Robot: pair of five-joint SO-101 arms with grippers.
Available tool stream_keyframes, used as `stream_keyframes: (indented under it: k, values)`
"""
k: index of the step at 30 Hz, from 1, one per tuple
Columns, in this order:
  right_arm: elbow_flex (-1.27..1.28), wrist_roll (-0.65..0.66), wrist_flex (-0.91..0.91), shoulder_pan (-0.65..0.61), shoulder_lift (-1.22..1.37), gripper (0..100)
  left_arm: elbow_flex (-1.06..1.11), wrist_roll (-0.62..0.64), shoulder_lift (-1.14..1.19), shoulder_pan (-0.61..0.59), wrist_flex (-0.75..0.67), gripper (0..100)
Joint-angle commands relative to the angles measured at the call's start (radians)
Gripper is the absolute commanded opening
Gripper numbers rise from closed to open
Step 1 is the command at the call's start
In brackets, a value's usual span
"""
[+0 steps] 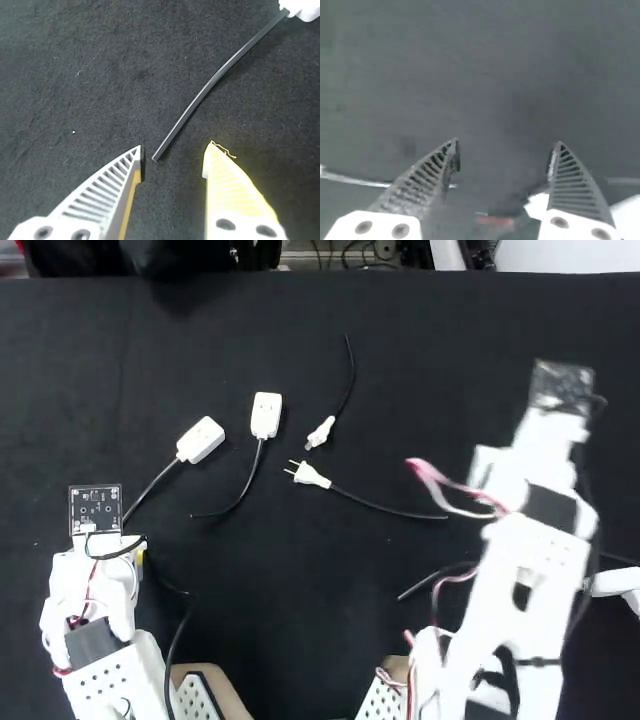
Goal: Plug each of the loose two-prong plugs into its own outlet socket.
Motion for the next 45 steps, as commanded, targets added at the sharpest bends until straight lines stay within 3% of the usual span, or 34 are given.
stream_keyframes:
  k: [1,4,8,12,19,30,42,45]
  values:
    - [-0.091,-0.190,0.038,-0.278,-0.027,18.9,0.021,-0.009,0.005,-0.001,-0.014,21]
    - [-0.097,-0.345,-0.035,-0.433,0.056,11.6,0.021,-0.009,0.005,-0.001,-0.014,21]
    - [-0.168,-0.506,-0.100,-0.532,0.272,12.2,0.021,-0.009,0.005,-0.002,-0.014,21]
    - [-0.375,-0.624,-0.097,-0.548,0.593,13.7,0.021,-0.009,0.005,-0.002,-0.014,21]
    - [-0.774,-0.948,-0.034,-0.549,1.015,16.6,0.021,-0.009,0.005,-0.004,-0.014,21]
    - [-1.171,-0.965,0.195,-0.559,1.331,16.3,0.021,-0.009,0.005,-0.004,-0.014,21]
    - [-1.218,-0.965,0.187,-0.563,1.402,16.0,0.021,-0.009,0.005,-0.004,-0.014,21]
    - [-1.214,-0.964,0.178,-0.562,1.403,9.9,0.021,-0.009,0.005,-0.005,-0.014,21]
